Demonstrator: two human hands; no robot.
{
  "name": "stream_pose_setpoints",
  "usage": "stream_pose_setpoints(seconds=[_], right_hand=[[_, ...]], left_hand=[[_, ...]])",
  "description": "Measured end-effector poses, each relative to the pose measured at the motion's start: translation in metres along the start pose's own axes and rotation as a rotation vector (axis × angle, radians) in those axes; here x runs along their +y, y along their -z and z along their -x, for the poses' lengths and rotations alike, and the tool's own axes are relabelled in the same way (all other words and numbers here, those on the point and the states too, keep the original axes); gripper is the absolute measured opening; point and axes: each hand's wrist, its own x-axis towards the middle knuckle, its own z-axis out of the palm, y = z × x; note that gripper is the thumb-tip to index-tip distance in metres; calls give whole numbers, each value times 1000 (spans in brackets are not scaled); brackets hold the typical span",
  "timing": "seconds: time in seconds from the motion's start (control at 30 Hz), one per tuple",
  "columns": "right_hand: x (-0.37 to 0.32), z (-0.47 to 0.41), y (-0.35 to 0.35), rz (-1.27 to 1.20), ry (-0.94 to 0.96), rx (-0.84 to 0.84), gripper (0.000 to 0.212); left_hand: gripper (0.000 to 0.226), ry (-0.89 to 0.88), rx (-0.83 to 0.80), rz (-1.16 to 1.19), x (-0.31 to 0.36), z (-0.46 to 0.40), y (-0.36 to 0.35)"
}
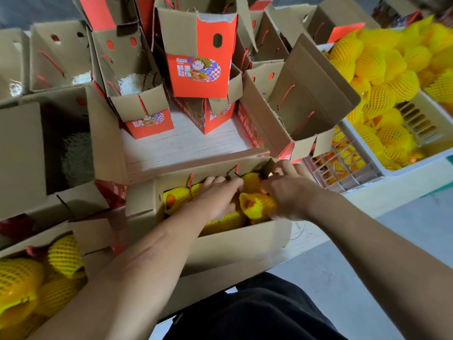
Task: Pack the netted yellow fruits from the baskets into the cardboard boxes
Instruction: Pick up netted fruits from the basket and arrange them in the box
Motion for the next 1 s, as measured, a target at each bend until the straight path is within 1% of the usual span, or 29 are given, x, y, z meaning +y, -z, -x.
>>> stream_pose_setpoints(seconds=[0.03, 0.07, 0.1, 0.17, 0.23, 0.33, 0.47, 0.57, 0.67, 0.7, 0.8, 0.83, 0.87, 0.93, 0.97, 1.0], right_hand=[[-5, -4, 5, 100, -12, -35, 35], [-11, -9, 9, 165, -16, -62, 30], [-16, -14, 10, 198, -5, -90, 29], [-25, -22, 9, 193, 22, -160, 39], [-29, -28, 6, 197, 19, -187, 47], [-28, -33, 7, 220, 30, -203, 49], [-23, -33, 3, 140, 72, -169, 52], [-25, -32, -1, 225, 106, -168, 47], [-35, -34, -3, 122, 79, -272, 56], [-38, -35, -4, 84, 74, -298, 57], [-38, -38, -4, 17, 113, -312, 56], [-36, -37, -2, -20, 131, -305, 55], [-33, -35, 1, -64, 142, -305, 52], [-27, -31, 3, -182, 125, -316, 43], [-26, -31, 3, -236, 116, -298, 39], [-28, -32, 3, -281, 114, -271, 36]], left_hand=[[38, 16, -4, 25, -4, 1, 3], [32, 3, -14, -1, -6, 1, 5], [27, -24, -34, -49, -7, 2, 7], [23, -49, -79, -118, -5, 5, 7], [30, -9, -110, -189, 4, 7, 4], [37, 85, -163, -315, 19, 6, 1], [27, 183, -262, -265, 31, 3, 6], [24, 103, -339, -258, 28, 5, 14], [35, 47, -399, -294, 15, 7, 27], [34, 45, -402, -286, 13, 7, 29], [28, -6, -350, -185, 11, 14, 32], [29, -33, -296, -150, 10, 22, 32], [31, -46, -207, -101, 6, 33, 32], [32, 13, 24, 22, -6, 64, 29], [30, 84, 91, 50, -11, 78, 31], [30, 146, 81, 37, -13, 88, 33]])
